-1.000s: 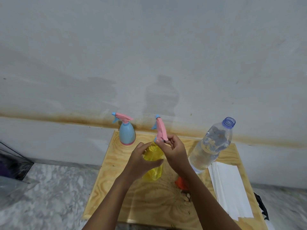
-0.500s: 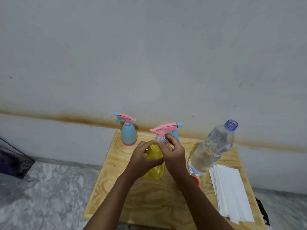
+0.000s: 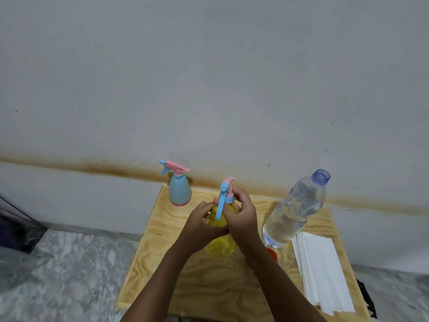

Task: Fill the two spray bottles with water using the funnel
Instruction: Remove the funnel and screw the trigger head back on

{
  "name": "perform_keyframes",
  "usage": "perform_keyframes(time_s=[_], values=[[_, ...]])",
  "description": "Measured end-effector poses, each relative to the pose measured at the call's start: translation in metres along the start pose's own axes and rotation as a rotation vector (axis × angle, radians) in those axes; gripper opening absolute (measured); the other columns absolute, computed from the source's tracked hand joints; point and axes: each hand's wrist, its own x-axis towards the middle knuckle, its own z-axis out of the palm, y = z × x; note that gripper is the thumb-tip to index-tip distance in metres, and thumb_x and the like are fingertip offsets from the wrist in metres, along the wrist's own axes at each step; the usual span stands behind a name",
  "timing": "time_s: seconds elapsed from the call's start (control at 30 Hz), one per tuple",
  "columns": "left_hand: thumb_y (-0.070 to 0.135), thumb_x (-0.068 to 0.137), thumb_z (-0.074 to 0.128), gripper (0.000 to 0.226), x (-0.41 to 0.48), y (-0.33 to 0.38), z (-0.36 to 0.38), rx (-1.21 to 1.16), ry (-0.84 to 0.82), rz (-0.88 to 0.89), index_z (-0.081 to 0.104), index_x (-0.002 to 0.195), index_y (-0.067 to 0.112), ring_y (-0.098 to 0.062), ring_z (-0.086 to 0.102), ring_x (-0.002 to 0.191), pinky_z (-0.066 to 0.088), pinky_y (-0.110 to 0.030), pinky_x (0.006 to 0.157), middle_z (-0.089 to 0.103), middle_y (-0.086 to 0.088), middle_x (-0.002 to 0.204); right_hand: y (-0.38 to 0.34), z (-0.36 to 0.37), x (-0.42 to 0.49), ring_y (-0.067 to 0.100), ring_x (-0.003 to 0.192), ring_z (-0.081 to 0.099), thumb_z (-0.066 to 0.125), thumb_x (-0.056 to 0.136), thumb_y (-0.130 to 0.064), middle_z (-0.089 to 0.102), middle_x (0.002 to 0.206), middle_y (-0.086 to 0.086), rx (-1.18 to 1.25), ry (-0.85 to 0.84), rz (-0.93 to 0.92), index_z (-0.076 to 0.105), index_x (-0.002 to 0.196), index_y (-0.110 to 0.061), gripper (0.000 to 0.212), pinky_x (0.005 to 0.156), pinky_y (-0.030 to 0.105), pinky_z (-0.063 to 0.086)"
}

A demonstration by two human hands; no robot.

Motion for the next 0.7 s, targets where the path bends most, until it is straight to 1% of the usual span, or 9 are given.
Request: perform_keyframes(time_s=[0.07, 0.13, 0.2, 0.27, 0.37, 0.47, 0.57, 0.63, 0.7], values=[[0.049, 0.063, 0.081, 0.048, -0.002, 0.0, -0.002, -0.015, -0.014, -0.014, 0.062, 0.106, 0.058, -0.028, 0.06, 0.09, 0.054, -0.052, 0.08, 0.067, -0.005, 0.096, -0.004, -0.008, 0.001, 0.0, 0.104, 0.063, 0.066, 0.088, -0.011, 0.068, 0.11, -0.006, 0.006, -0.113, -0.016, 0.062, 0.112, -0.024, 0.027, 0.087, 0.015, 0.05], [0.051, 0.062, 0.083, 0.045, -0.005, 0.003, -0.004, -0.013, -0.038, -0.056, 0.064, 0.102, 0.05, -0.026, 0.062, 0.09, 0.055, -0.051, 0.08, 0.066, -0.008, 0.096, -0.006, -0.017, 0.004, 0.002, 0.103, 0.065, 0.059, 0.095, -0.008, 0.071, 0.107, -0.007, 0.054, -0.187, 0.0, 0.065, 0.113, -0.019, 0.022, 0.085, 0.015, 0.051], [0.041, 0.064, 0.087, 0.045, -0.007, 0.005, -0.006, -0.034, -0.035, -0.095, 0.066, 0.102, 0.032, -0.011, 0.063, 0.088, 0.058, -0.038, 0.079, 0.066, -0.009, 0.097, -0.006, -0.021, 0.007, 0.009, 0.104, 0.067, 0.063, 0.093, -0.012, 0.074, 0.105, -0.003, 0.074, -0.195, 0.018, 0.067, 0.11, -0.017, 0.018, 0.088, 0.025, 0.054], [0.023, 0.068, 0.089, 0.044, -0.009, 0.01, -0.007, -0.058, -0.025, -0.114, 0.063, 0.104, 0.024, 0.008, 0.06, 0.079, 0.052, -0.016, 0.067, 0.066, -0.001, 0.093, -0.005, -0.02, 0.009, 0.013, 0.103, 0.067, 0.07, 0.089, -0.015, 0.074, 0.101, -0.004, 0.04, -0.16, 0.027, 0.069, 0.104, -0.02, 0.016, 0.093, 0.035, 0.054], [0.011, 0.07, 0.087, 0.051, -0.013, 0.011, -0.005, -0.086, -0.038, -0.121, 0.063, 0.114, 0.018, 0.016, 0.058, 0.075, 0.045, -0.006, 0.063, 0.064, 0.011, 0.088, -0.005, -0.017, 0.007, 0.01, 0.1, 0.063, 0.074, 0.086, -0.015, 0.071, 0.095, -0.008, -0.046, -0.11, 0.028, 0.067, 0.097, -0.029, 0.019, 0.094, 0.038, 0.052], [0.018, 0.071, 0.088, 0.048, -0.016, 0.011, -0.01, -0.086, -0.101, -0.129, 0.062, 0.11, 0.029, 0.014, 0.059, 0.078, 0.049, -0.01, 0.066, 0.064, 0.012, 0.09, -0.004, -0.026, 0.008, 0.011, 0.108, 0.063, 0.069, 0.091, -0.023, 0.072, 0.107, -0.007, -0.135, -0.242, 0.002, 0.068, 0.112, -0.027, 0.022, 0.098, 0.039, 0.05], [0.032, 0.068, 0.088, 0.042, -0.017, 0.007, -0.016, -0.083, -0.225, -0.138, 0.065, 0.102, 0.038, 0.0, 0.066, 0.089, 0.057, -0.026, 0.079, 0.072, 0.009, 0.094, -0.008, -0.04, 0.012, 0.012, 0.116, 0.064, 0.062, 0.096, -0.016, 0.072, 0.117, -0.005, -0.084, -0.475, 0.084, 0.066, 0.123, -0.017, 0.028, 0.101, 0.034, 0.05], [0.044, 0.062, 0.086, 0.047, -0.018, 0.004, -0.015, -0.085, -0.244, -0.135, 0.067, 0.105, 0.039, -0.008, 0.067, 0.093, 0.058, -0.031, 0.081, 0.072, 0.013, 0.096, -0.01, -0.041, 0.012, 0.011, 0.115, 0.064, 0.061, 0.096, -0.014, 0.073, 0.116, -0.005, -0.09, -0.492, 0.074, 0.067, 0.121, -0.017, 0.026, 0.1, 0.033, 0.05], [0.045, 0.06, 0.087, 0.049, -0.018, 0.005, -0.012, -0.075, -0.207, -0.129, 0.066, 0.104, 0.044, -0.004, 0.065, 0.092, 0.057, -0.026, 0.079, 0.07, 0.021, 0.096, -0.008, -0.038, 0.009, 0.01, 0.109, 0.066, 0.062, 0.096, -0.016, 0.074, 0.11, -0.006, -0.131, -0.422, 0.029, 0.07, 0.114, -0.021, 0.021, 0.095, 0.03, 0.052]])
